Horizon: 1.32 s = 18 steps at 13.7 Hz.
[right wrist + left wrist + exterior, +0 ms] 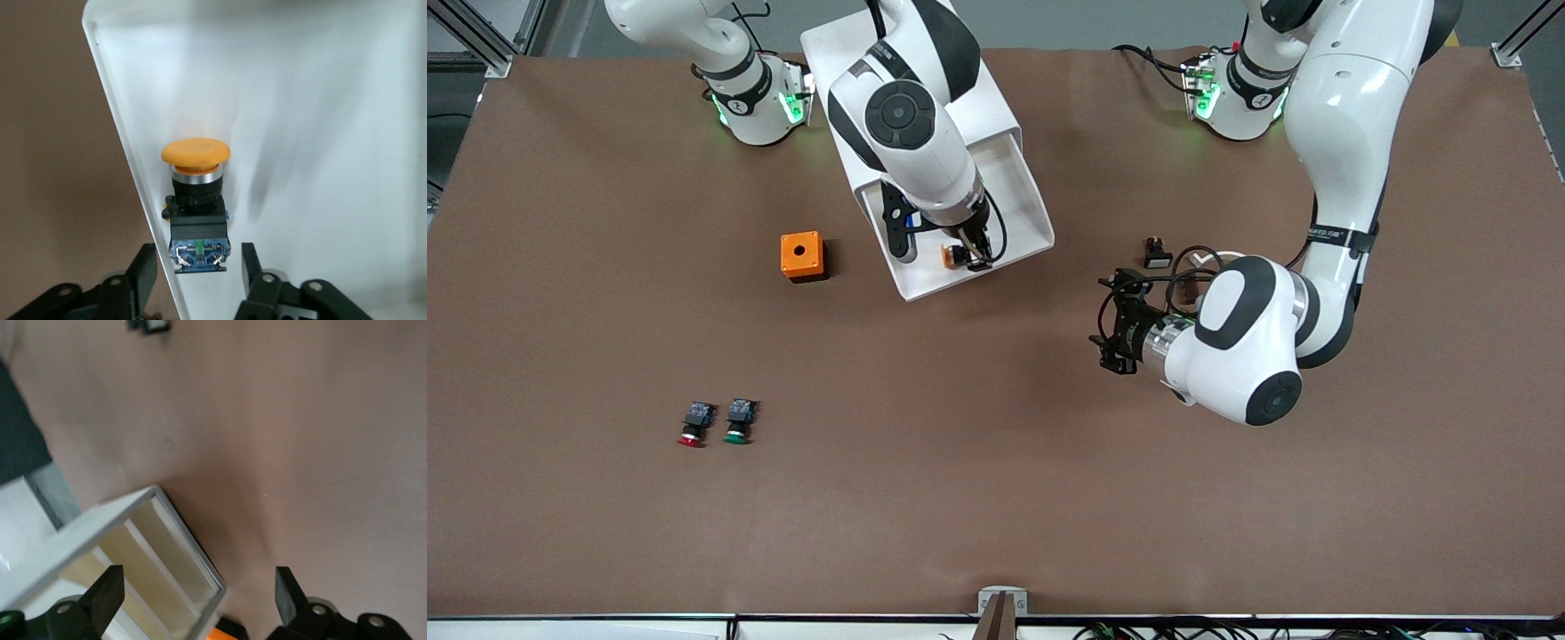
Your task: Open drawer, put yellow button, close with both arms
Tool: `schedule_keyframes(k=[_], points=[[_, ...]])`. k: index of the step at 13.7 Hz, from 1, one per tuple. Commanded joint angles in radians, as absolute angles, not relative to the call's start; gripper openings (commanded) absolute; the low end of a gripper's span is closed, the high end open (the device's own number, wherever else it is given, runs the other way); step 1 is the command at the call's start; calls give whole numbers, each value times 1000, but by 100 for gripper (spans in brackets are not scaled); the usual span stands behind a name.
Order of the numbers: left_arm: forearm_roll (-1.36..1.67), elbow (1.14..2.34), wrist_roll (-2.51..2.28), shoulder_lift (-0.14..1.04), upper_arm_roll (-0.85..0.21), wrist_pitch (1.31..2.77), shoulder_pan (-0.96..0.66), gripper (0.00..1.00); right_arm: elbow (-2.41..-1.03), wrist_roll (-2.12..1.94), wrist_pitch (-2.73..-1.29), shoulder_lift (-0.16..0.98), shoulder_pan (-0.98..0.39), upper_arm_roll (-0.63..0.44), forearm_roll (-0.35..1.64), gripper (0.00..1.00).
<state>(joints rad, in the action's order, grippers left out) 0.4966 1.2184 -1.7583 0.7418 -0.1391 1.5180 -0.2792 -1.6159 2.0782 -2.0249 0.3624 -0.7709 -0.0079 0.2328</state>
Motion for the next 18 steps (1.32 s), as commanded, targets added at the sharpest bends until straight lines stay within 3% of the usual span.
schedule_keyframes(k=[1,4,9,12,18], points=[[428,1215,-1495,723,-134,1519,-279,100,-1597,2094,-2017,347,-759,-26,229,100],[316,1216,-1396,724,-101,1552,-294,100,-1540,1804,-1898,327,-658,-26,225,100],[169,1226,-1181,735,-114,1744,-368,100,-1540,1184,-1686,233,-429,-25,198,100],[166,1235,-962,732,-115,1759,-399,100,-1555,915,-1629,183,-313,-28,181,100],[170,1246,-963,713,-130,1812,-537,100,-1557,364,-1595,117,-92,-28,54,100]])
